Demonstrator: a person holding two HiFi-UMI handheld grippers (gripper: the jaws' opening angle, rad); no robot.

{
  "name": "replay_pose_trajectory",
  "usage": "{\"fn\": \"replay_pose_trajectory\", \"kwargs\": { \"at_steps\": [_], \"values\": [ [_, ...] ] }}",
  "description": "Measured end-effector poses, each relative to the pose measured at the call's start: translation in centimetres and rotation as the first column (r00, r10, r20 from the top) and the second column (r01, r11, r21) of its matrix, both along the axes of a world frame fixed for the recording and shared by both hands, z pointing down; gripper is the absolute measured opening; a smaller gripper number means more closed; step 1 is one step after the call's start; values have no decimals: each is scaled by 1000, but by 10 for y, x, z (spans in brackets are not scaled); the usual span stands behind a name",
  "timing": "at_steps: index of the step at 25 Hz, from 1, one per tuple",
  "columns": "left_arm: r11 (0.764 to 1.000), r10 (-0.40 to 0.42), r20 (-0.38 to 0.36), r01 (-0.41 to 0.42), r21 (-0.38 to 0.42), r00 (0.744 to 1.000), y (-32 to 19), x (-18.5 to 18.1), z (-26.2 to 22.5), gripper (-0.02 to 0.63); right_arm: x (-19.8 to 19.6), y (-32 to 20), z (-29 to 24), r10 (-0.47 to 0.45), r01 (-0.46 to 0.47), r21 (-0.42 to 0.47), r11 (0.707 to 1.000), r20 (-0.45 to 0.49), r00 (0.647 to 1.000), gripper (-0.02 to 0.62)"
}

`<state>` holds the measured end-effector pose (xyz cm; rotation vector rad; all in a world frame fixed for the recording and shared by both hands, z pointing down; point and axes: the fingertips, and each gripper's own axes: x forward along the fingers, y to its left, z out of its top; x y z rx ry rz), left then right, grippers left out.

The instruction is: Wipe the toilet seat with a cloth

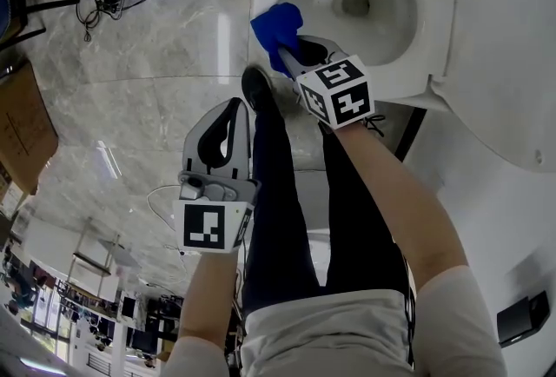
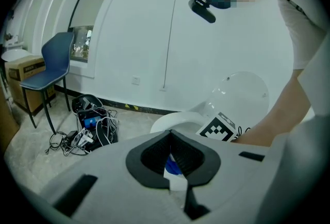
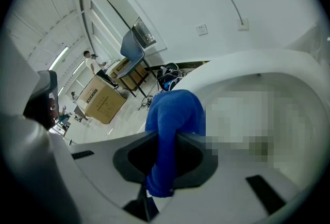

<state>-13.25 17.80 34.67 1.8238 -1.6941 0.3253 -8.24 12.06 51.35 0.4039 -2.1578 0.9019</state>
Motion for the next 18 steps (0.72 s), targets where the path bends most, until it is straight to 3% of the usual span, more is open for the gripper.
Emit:
{"fn": "replay_pose_trajectory", "kwargs": {
  "at_steps": [18],
  "values": [
    [998,53,3,-53,-15,999,-9,29,5,8,34,25,-3,-36,36,-1,999,3,999,55]
  ]
}}
